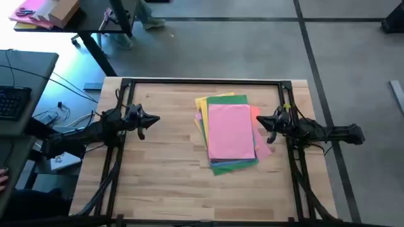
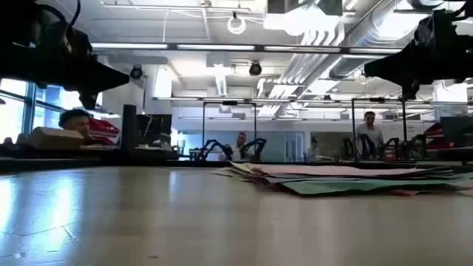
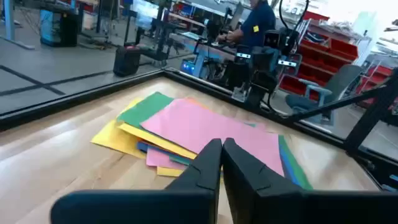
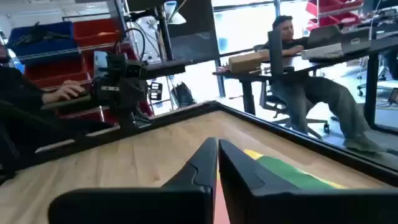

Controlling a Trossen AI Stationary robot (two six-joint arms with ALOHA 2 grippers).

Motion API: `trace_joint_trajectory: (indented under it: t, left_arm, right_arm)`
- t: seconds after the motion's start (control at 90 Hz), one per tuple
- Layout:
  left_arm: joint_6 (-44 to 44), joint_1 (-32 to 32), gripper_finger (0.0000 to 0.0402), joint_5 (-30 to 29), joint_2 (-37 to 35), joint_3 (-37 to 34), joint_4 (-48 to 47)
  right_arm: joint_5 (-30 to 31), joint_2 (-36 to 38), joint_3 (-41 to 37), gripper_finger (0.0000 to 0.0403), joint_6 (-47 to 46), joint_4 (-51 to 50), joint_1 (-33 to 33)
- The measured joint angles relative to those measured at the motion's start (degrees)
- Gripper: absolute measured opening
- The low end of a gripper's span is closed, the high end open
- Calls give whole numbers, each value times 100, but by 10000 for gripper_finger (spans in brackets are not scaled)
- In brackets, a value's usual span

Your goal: Organize paper

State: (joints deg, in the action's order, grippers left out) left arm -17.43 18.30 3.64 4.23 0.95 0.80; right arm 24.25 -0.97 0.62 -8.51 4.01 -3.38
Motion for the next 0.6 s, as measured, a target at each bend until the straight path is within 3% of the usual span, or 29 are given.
trace_joint_trajectory:
  t: [0.244, 0.411, 0.511, 0.6]
  left_arm:
    - [-56, 0, 0, -170, 0, 0, 758]
    - [-859, -31, 0, -147, 94, 0, 1824]
    - [-944, -296, 0, 36, 465, 4, 2726]
    - [-738, -677, 0, -217, 1047, 17, 3509]
  right_arm:
    - [-52, 0, 0, 0, -25, 153, 0]
    - [-75, -22, 0, 0, 142, 142, -2]
    - [-66, -99, 0, 0, 210, 140, -2]
    - [-81, -215, 0, 0, 100, 146, -4]
